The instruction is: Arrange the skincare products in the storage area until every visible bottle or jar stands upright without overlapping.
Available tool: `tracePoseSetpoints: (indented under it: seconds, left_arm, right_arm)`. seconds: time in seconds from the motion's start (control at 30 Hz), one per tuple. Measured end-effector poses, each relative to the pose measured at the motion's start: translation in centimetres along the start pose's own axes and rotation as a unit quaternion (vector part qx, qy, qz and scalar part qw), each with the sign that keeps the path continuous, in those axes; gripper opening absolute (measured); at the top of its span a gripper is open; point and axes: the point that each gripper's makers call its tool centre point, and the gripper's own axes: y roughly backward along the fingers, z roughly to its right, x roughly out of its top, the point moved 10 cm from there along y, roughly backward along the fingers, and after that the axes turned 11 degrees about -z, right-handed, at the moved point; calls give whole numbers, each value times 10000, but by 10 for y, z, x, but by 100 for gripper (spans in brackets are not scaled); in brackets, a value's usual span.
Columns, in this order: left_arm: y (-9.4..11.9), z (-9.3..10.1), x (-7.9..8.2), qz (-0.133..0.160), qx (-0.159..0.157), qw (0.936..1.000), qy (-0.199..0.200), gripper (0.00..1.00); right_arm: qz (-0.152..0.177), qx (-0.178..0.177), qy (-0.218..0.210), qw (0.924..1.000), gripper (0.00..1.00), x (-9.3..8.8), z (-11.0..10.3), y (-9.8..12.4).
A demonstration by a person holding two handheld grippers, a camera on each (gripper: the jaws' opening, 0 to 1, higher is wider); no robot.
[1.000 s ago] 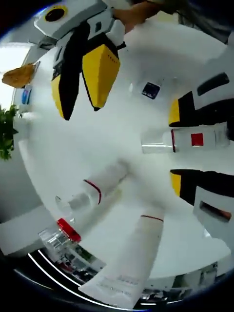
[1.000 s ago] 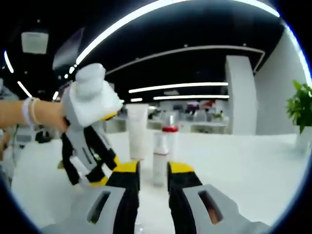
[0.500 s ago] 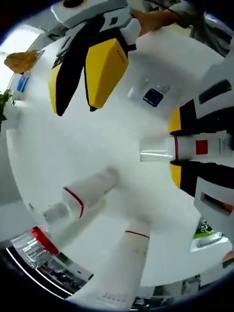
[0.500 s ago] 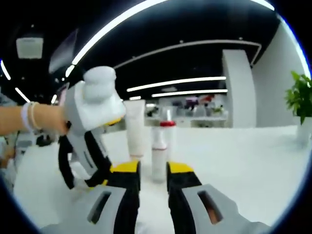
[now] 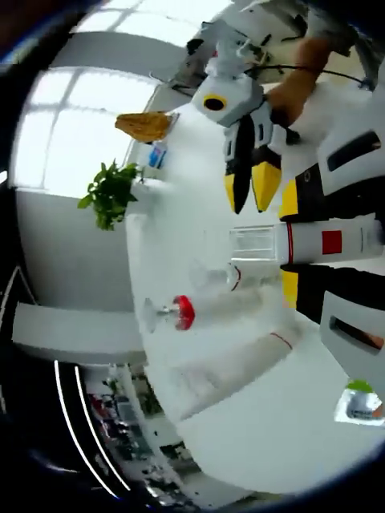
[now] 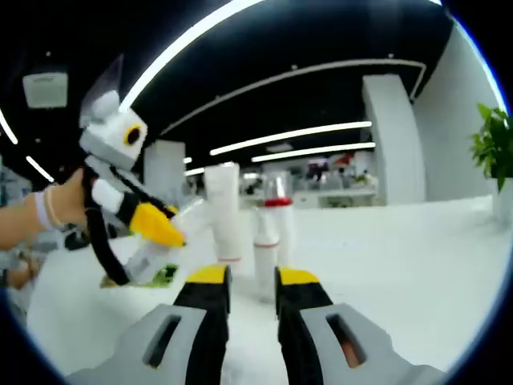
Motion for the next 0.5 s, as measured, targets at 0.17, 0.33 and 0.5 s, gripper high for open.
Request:
tracePoseSetpoints:
  seconds: [0.17, 0.33, 0.5]
  left_arm:
    - [29, -10, -17, 1484, -444, 9877, -217, 20]
    - [-18, -17, -22, 2468, 13, 9663, -728, 20]
    - [-25, -21, -34, 2902, 161, 9533, -817, 20]
  right_arm:
    - [963, 575, -323, 9932, 24, 27, -18, 3]
    - [1101, 922, -508, 9883, 32, 46, -37, -12]
    - [1024, 1134, -403, 9874, 50, 53, -63, -37]
